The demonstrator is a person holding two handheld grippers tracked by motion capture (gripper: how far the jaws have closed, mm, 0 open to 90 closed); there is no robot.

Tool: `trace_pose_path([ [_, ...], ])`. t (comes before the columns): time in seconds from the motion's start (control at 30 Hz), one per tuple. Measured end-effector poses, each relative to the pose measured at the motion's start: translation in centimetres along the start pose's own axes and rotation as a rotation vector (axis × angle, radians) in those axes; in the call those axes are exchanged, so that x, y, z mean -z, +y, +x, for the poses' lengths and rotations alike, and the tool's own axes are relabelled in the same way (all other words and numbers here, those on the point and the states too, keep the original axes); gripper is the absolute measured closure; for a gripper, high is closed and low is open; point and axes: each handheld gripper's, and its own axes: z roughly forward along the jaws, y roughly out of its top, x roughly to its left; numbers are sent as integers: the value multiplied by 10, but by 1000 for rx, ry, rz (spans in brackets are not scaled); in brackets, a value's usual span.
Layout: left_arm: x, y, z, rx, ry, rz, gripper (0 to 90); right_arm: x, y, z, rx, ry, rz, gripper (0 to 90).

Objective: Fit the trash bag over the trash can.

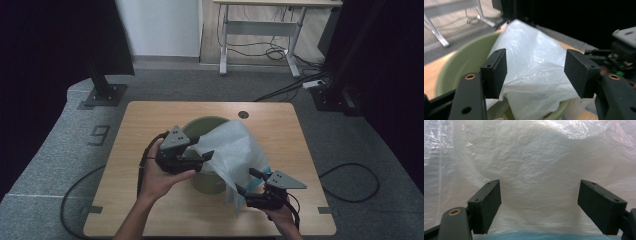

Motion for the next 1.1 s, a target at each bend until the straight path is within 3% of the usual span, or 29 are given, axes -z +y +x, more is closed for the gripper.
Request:
trace_pose_path([
  [0.3,-29,-13,0,51,-62,96,229,1,-1,1,2,2,0,188],
  [0.6,-38,-26,-3,53,-79,124,206,0,-1,4,5,7,5,191],
  [0.73,-36,-29,-6,50,-86,114,213,0,-1,4,4,5,3,192],
  [0.9,-32,-33,-8,42,-98,96,275,1,-2,3,2,1,4,194],
  [1.1,-30,-33,-8,29,-184,94,497,2,-1,2,0,-4,4,197],
])
